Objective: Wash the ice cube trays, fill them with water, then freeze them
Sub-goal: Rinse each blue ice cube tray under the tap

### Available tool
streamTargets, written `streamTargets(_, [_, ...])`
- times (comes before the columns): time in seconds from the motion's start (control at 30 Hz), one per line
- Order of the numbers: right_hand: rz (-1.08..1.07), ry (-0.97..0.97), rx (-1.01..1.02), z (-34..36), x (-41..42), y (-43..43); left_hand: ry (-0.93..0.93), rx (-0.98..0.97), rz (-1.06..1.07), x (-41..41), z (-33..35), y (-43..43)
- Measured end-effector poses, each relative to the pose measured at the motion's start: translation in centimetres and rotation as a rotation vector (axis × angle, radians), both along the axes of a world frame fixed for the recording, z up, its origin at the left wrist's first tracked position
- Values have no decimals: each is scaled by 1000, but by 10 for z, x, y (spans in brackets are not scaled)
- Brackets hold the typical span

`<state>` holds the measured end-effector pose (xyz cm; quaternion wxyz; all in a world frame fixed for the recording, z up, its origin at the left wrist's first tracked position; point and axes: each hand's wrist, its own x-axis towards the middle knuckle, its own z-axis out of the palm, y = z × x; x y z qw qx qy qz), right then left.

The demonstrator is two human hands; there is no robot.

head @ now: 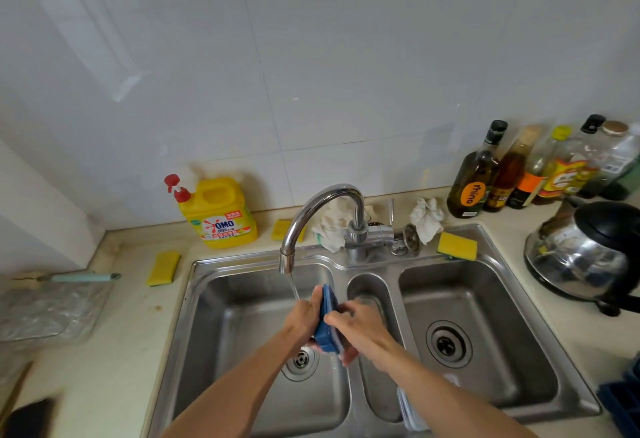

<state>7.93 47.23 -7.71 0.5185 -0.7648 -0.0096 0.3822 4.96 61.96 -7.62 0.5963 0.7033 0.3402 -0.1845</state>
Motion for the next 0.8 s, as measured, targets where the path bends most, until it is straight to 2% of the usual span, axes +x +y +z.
streamTargets(0.1, [-205, 72, 104, 8, 8, -13, 10, -129, 175, -12, -5, 37])
streamTargets(0.2, [-132, 52, 94, 13, 21, -38, 54, -40, 80, -10, -16, 74])
streamTargets(0.3, [-77, 29, -49, 9, 20, -42, 43, 81, -56, 7, -21, 81])
streamTargets(0.5, [-42, -258, -334, -7, 2, -26, 37, 33, -16, 30, -40, 96])
streamTargets(0.63, [-107, -282, -447, -13, -7, -39, 63, -87, 58, 38, -62, 103])
streamTargets(0.7, [-42, -290, -487, -16, -10, -54, 46, -87, 61, 40, -65, 100])
streamTargets(0.8, [-98, -232, -530, -15, -22, -80, 57, -43, 44, 44, -65, 95])
